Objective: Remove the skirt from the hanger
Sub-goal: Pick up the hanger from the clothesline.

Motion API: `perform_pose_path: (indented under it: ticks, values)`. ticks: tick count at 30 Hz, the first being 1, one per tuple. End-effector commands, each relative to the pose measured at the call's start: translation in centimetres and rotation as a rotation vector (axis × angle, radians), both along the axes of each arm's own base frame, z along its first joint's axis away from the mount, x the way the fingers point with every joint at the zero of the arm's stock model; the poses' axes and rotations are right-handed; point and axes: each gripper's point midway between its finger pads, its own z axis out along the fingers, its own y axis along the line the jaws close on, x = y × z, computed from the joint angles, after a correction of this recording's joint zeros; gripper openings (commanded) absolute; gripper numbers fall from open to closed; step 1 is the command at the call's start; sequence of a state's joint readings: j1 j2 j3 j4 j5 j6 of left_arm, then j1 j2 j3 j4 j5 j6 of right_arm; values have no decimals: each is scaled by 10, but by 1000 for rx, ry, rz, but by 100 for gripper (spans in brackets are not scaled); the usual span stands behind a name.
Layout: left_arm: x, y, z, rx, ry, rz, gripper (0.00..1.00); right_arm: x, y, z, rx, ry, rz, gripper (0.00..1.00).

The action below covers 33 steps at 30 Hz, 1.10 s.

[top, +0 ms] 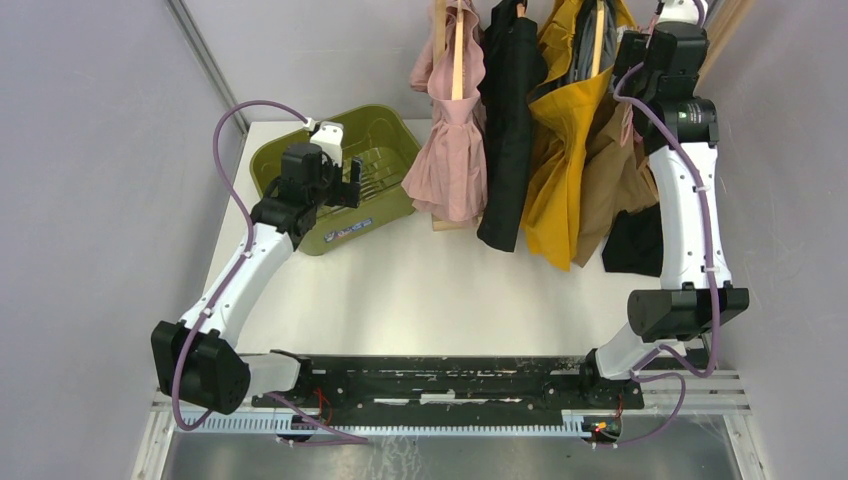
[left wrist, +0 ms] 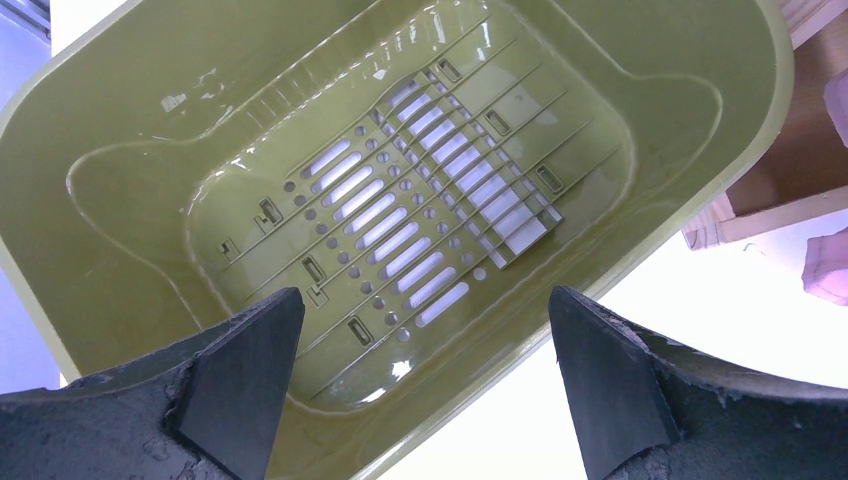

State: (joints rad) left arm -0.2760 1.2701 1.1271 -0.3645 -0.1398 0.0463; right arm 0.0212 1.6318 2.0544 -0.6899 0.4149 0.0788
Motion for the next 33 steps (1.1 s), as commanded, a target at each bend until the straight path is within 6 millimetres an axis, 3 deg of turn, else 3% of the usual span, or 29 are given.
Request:
perform_pose_path:
  ticks: [1,9,16,23,28,30,32,33]
  values:
    - [8,4,23,29,-79,-3,99,-6,13,38,86,-123,55,76]
    - [2,5,21,20,-70,0,99,-25,20,22,209,-56,27,72]
    - [2,2,19,5,-67,-10,99,-33,13,30,186,-68,-1,71]
    - [3,3,16,4,-63,-2,99,-27,21,38,211,-93,40,37]
    - [3,3,15,3,-61,0,99,-23,23,33,212,-85,50,35]
    - [4,3,16,3,-63,4,99,-22,23,30,206,-75,54,29]
    - [4,3,17,3,-66,6,99,-19,23,26,201,-65,57,17]
    - [4,4,17,5,-65,7,99,-16,24,24,197,-61,60,6]
